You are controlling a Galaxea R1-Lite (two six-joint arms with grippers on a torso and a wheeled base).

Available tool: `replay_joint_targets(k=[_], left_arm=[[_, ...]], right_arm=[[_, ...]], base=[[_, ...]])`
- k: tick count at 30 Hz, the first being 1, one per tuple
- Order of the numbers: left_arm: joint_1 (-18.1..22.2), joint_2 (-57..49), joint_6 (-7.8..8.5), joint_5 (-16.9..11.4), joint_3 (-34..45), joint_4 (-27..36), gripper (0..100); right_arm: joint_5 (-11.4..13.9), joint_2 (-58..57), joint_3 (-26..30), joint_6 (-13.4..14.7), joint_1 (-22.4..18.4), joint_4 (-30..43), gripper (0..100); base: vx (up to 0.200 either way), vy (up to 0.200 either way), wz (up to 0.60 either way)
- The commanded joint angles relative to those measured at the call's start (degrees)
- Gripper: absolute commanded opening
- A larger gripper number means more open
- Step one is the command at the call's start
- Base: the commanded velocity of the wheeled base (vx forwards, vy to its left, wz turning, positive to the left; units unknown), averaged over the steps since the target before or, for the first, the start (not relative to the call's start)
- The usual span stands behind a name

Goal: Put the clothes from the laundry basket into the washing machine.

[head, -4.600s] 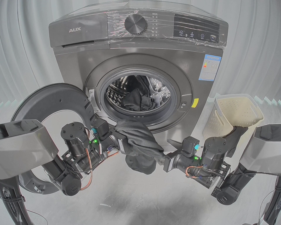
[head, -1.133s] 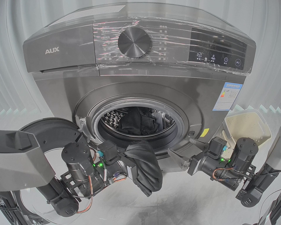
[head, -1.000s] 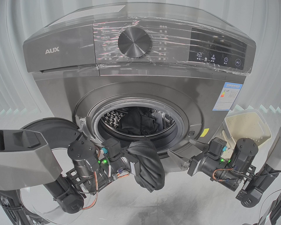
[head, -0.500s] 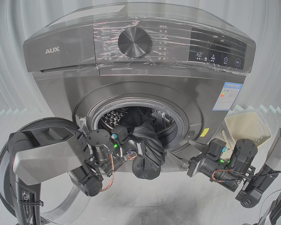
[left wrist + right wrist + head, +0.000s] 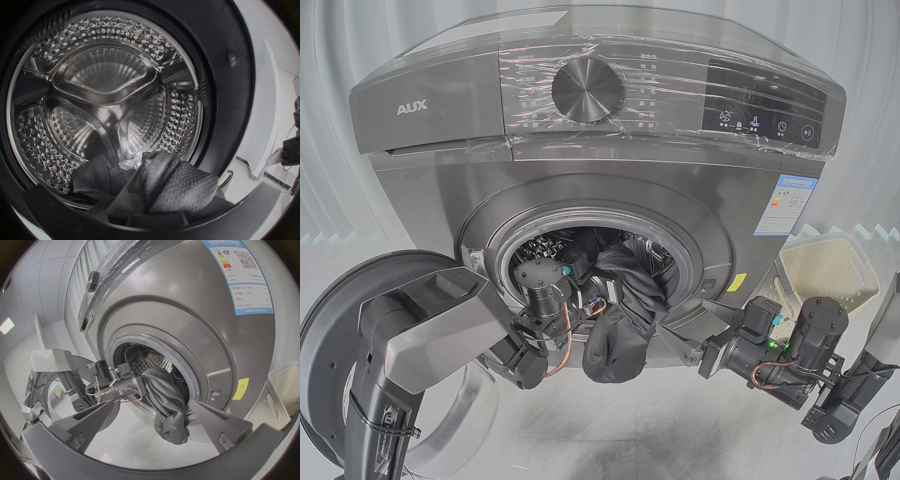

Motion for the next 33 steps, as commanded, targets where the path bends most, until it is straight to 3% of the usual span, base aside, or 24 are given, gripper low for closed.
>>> replay_joint_targets(k=[1, 7, 12, 16, 23, 24, 33], left_arm=[[1.4, 3.4, 0.14, 0.6, -7.0, 5.1, 0], [3.4, 7.5, 1.2, 1.6, -17.5, 10.0, 0], [4.7, 11.7, 3.4, 6.1, -27.5, 13.5, 0], [5.6, 14.2, 4.54, 7.9, -33.6, 14.8, 0], [5.5, 14.6, 4.63, 8.4, -34.6, 15.3, 0], [5.5, 14.5, 4.63, 8.4, -34.3, 15.3, 100], [5.0, 10.9, 4.63, 9.3, -25.4, 15.7, 100]], right_arm=[[0.0, 0.5, 0.0, 0.0, 0.0, 0.0, 100], [0.1, 0.5, 0.0, 0.0, -0.1, 0.0, 100], [0.1, 0.9, -0.2, 0.0, -0.1, 0.0, 100], [0.1, 1.2, -0.2, 0.0, -0.1, 0.0, 100], [0.1, 1.2, -0.1, 0.0, -0.1, 0.0, 100], [0.1, 1.2, -0.2, 0.0, -0.1, 0.0, 100], [0.1, 1.2, -0.1, 0.0, 0.0, 0.0, 100]], base=[[0.0, 0.0, 0.0], [0.0, 0.0, 0.0], [0.0, 0.0, 0.0], [0.0, 0.0, 0.0], [0.0, 0.0, 0.0], [0.0, 0.0, 0.0], [0.0, 0.0, 0.0]])
